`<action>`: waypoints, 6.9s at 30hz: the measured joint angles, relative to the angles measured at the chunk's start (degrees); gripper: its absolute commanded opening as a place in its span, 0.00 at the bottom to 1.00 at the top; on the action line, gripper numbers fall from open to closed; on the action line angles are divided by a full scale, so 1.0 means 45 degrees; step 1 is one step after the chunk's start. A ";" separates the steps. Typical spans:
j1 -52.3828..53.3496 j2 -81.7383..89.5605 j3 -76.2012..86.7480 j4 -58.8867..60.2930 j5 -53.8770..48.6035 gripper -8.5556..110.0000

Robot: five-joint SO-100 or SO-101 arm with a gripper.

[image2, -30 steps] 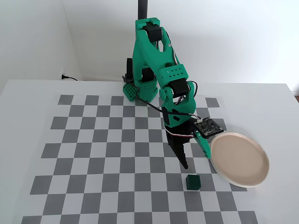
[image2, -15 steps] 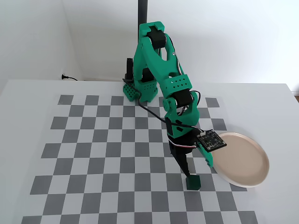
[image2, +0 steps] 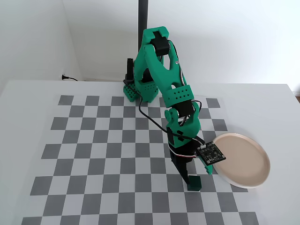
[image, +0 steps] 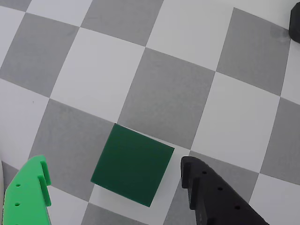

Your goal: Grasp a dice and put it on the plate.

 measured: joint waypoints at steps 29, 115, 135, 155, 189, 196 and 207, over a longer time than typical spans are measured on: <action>0.0000 -0.1016 -0.0645 -0.0078 0.0117 0.15; 0.0156 0.1133 -0.0840 0.1270 0.0215 0.26; -0.0371 0.0801 -0.0840 0.0879 -0.0195 0.26; -0.0371 -0.0937 -0.0840 0.0039 -0.0195 0.26; -0.0332 -0.2480 -0.0859 -0.0762 -0.0195 0.26; -0.0313 -0.2480 -0.0859 -0.0781 -0.0117 0.16; -0.0313 -0.2480 -0.0859 -0.0781 -0.0039 0.04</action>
